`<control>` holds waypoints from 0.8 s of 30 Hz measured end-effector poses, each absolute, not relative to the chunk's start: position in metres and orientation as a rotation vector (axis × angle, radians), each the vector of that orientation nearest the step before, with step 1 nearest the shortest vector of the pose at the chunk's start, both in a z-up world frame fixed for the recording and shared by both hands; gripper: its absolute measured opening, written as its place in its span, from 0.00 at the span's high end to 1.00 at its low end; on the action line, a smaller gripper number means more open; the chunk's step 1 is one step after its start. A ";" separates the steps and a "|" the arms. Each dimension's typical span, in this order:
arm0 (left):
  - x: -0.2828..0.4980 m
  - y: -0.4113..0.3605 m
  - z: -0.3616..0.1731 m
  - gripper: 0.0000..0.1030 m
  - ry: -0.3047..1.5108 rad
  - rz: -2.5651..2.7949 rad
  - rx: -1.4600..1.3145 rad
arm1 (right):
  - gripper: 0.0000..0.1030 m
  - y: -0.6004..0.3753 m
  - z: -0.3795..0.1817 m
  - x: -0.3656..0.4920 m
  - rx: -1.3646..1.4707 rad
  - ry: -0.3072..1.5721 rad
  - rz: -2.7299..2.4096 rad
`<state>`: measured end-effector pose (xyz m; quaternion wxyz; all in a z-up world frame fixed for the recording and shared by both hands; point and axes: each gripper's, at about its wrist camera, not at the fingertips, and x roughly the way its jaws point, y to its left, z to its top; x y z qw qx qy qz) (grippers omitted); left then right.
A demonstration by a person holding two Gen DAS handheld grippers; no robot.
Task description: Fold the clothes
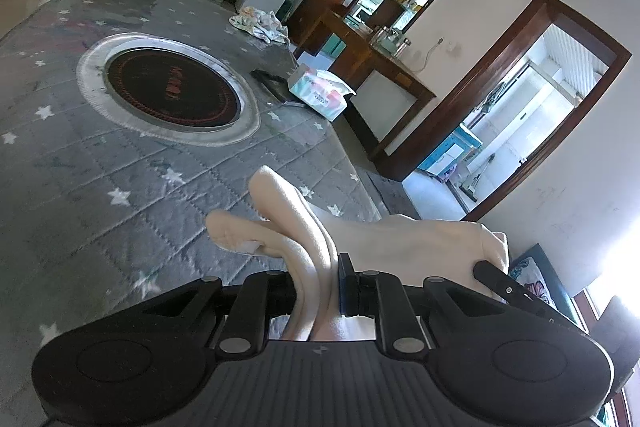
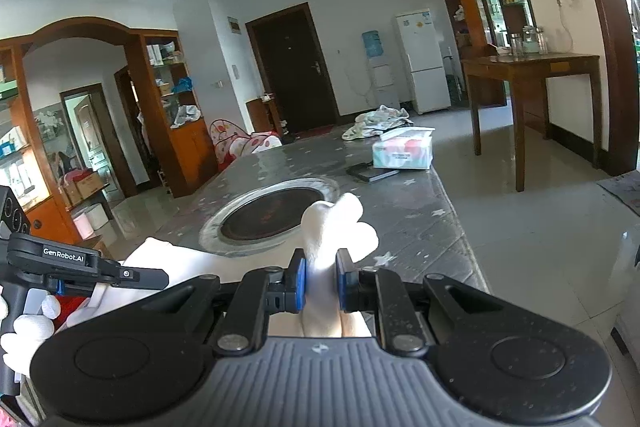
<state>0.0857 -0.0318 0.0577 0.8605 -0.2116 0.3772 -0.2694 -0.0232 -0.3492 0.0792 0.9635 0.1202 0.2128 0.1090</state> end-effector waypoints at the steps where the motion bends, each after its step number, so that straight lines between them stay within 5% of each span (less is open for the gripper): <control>1: 0.090 -0.034 0.057 0.84 0.796 -0.564 -0.443 | 0.87 -0.352 0.078 -0.018 0.244 0.431 0.215; 24: 0.163 -0.073 0.019 0.84 0.894 -0.563 -0.433 | 0.87 -0.383 0.040 0.043 0.265 0.498 0.157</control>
